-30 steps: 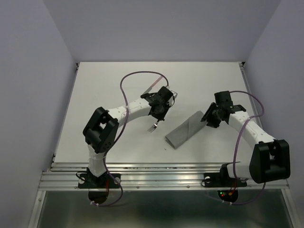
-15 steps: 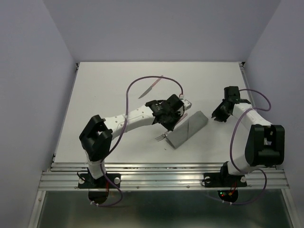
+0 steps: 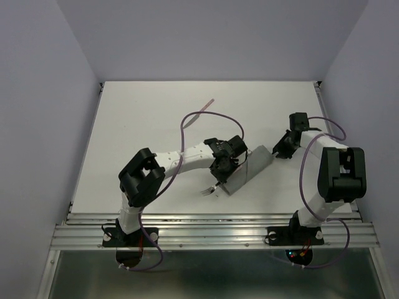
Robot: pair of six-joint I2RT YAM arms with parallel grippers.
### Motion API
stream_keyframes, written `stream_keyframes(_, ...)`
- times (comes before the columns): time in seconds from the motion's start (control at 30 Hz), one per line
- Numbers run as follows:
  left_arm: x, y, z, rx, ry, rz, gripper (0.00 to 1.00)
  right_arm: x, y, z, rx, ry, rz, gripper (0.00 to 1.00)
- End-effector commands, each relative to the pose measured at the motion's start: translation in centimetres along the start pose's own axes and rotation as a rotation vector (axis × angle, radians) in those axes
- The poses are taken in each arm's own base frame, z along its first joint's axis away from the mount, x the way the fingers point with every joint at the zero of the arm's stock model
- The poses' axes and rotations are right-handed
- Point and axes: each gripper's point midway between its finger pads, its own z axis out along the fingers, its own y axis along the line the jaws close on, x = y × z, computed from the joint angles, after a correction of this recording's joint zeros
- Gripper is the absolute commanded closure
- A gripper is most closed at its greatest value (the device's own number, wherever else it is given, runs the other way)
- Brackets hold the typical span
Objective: Fold the napkin into a case and place the utensils inside
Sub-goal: Stuff the fork into the folded napkin.
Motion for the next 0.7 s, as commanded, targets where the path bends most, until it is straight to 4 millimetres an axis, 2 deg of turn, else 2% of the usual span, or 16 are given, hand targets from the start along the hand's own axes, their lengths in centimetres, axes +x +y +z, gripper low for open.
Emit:
stream_keyframes(0.0, -0.9, -1.2, -1.2, 0.027, -0.019, 0.013, 1.00, -0.8, 1.8, 0.4, -0.084, -0.016, -0.019, 0.71)
stream_keyframes(0.13, -0.5, -1.7, -0.6, 0.037, 0.007, 0.031, 1.00, 0.0, 2.0, 0.5, -0.121, 0.000, -0.018, 0.71)
stream_keyframes(0.37, -0.5, -2.3, 0.5, 0.043, 0.034, 0.026, 1.00, 1.1, 1.1, 0.8, -0.117, 0.012, -0.022, 0.71)
stream_keyframes(0.67, -2.2, -3.0, 0.6, 0.040, 0.027, 0.038, 1.00, 2.3, 0.6, 1.1, -0.126, 0.030, -0.009, 0.71)
